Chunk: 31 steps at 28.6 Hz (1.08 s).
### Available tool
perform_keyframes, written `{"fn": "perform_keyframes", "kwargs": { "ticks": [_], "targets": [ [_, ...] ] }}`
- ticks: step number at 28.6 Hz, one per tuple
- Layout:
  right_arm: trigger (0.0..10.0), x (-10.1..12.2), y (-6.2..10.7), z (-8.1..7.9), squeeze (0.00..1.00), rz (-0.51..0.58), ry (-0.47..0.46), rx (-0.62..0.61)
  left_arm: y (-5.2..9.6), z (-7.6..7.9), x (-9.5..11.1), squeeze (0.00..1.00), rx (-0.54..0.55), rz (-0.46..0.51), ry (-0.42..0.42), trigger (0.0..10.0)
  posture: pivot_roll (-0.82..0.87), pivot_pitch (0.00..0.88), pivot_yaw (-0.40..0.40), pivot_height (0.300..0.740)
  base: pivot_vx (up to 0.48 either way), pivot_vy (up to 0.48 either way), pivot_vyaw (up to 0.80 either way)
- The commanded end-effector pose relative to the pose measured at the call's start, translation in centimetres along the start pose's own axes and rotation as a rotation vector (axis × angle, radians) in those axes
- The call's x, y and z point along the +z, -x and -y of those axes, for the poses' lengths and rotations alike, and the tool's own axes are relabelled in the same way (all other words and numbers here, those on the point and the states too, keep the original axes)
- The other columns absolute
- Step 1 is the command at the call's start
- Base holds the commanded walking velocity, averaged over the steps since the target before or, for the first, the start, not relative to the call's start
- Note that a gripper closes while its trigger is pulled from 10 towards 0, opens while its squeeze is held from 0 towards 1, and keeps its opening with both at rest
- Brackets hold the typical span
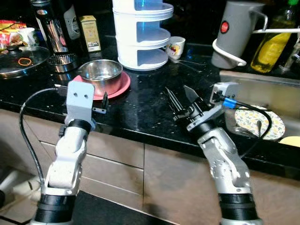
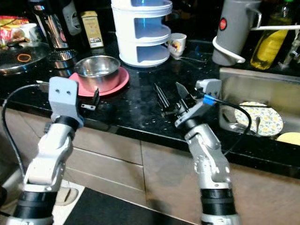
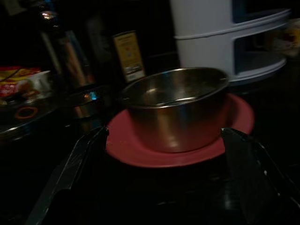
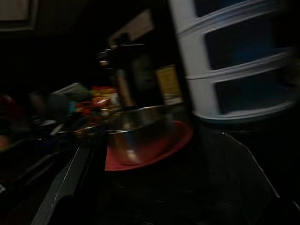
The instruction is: Kitchen organization
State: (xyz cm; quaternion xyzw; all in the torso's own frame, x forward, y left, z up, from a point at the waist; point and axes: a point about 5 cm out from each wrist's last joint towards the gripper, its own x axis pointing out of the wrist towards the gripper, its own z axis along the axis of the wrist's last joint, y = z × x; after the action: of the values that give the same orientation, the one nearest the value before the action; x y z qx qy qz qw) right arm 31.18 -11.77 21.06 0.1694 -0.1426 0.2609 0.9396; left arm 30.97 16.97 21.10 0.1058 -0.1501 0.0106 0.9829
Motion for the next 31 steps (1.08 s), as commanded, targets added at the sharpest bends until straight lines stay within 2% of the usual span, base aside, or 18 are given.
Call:
{"fn": "perform_keyframes", "kwargs": {
  "ticks": [1,19,28,31],
  "targets": [
    [10.0,-0.01,0.11,0.31,0.00,-0.005,0.009,-0.014,0.03,-0.06,-0.43,0.00,0.002,-0.021,-0.009,10.0,0.05,0.000,-0.016,0.740,0.000,0.289,0.00],
    [10.0,-0.15,0.08,0.20,0.00,-0.017,0.015,-0.004,-0.02,0.06,-0.45,0.00,-0.001,-0.021,0.000,10.0,0.05,0.000,-0.017,0.740,0.000,0.393,0.00],
    [10.0,-0.25,0.10,0.09,0.00,-0.020,0.013,0.000,0.19,0.14,-0.49,0.00,-0.017,-0.027,0.014,10.0,0.05,0.000,-0.016,0.740,0.000,0.000,0.00],
    [10.0,-0.23,0.08,0.11,0.00,-0.020,0.012,0.001,0.23,0.27,-0.55,0.00,-0.028,-0.034,0.001,10.0,0.05,0.000,-0.018,0.740,0.000,-0.436,0.00]
  ]
}}
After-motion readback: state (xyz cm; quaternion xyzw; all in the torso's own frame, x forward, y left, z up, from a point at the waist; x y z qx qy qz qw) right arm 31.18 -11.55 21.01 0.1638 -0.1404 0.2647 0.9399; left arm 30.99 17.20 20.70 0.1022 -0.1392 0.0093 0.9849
